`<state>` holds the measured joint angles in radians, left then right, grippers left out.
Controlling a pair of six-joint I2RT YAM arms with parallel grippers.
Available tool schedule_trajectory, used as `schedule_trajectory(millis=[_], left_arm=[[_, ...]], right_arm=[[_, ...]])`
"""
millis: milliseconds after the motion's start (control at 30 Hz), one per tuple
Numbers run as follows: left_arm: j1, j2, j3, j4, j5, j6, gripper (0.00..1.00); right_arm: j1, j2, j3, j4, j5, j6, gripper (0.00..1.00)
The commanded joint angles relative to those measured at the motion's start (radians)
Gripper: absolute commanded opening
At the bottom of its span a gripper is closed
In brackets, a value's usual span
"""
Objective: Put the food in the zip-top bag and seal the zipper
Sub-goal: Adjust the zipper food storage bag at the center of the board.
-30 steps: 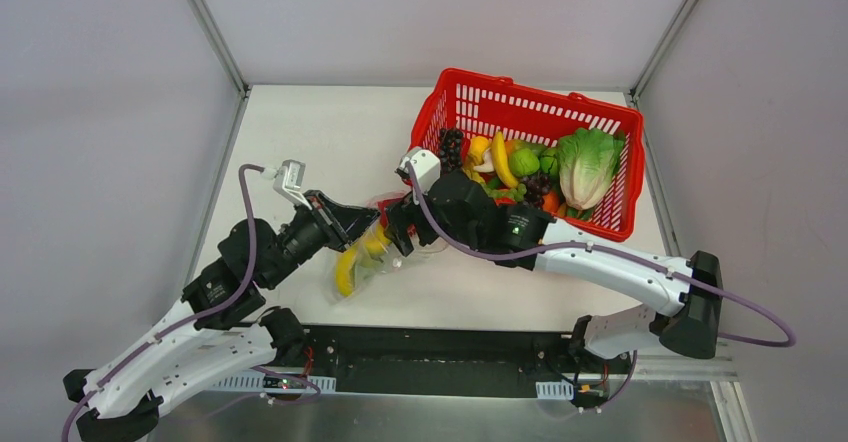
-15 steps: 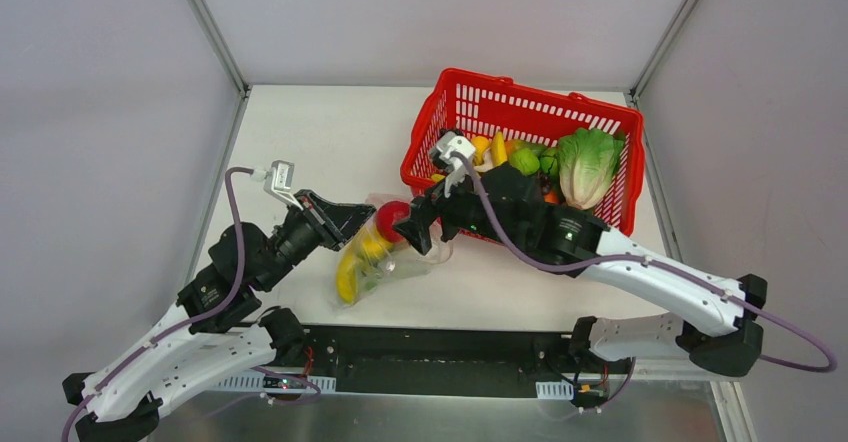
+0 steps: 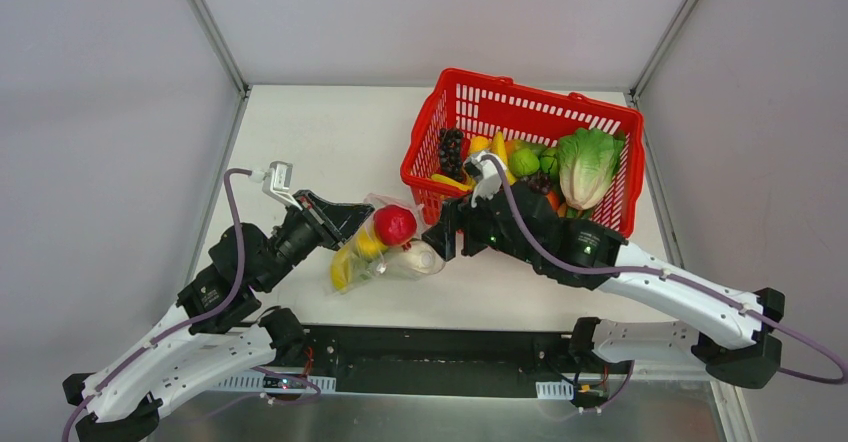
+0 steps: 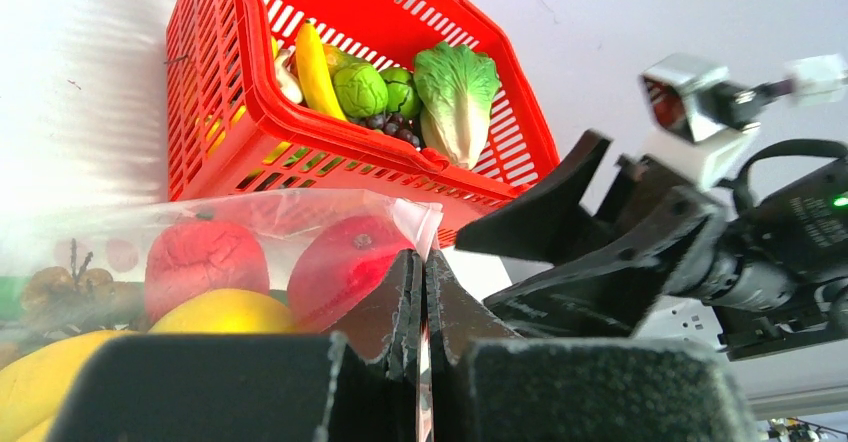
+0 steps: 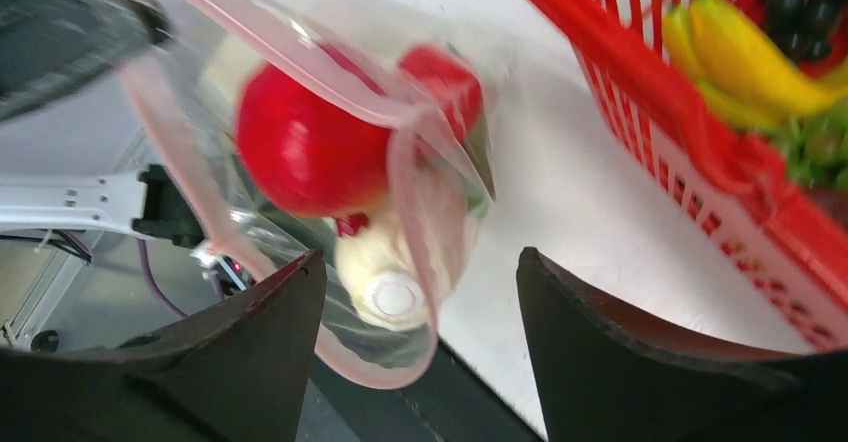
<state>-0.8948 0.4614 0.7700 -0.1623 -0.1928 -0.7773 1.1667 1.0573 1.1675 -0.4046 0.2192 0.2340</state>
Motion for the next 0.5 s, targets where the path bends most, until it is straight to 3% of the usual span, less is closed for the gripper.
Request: schedule_trajectory(millis=[0, 200, 333, 367, 467], left_arm=[[0.011, -0.018, 0.001, 0.088, -0.014, -0.020, 0.00], [0.011, -0.023, 0.000, 0.080, -0.018, -0.018, 0.00], [0.010, -0.035, 0.004, 0.053, -0.029, 0.004, 0.00], [0.012, -0.040, 0.014, 0.025, -0.039, 0.024, 0.00], [0.011, -0.048, 0.082, -0.139, -0.109, 0.113, 0.00]], right_arm=[[0.001, 0.002, -0.067, -0.067, -0.007, 0.169, 0.69], [-0.001, 0.062, -0.063, -0.051, -0.019, 0.141, 0.46], [-0.001, 0.112, -0.004, -0.030, -0.004, 0.084, 0.04], [-0.001, 0.117, 0.010, -0.016, -0.002, 0.069, 0.00], [-0.002, 0.116, 0.077, 0.047, -0.011, 0.010, 0.00]])
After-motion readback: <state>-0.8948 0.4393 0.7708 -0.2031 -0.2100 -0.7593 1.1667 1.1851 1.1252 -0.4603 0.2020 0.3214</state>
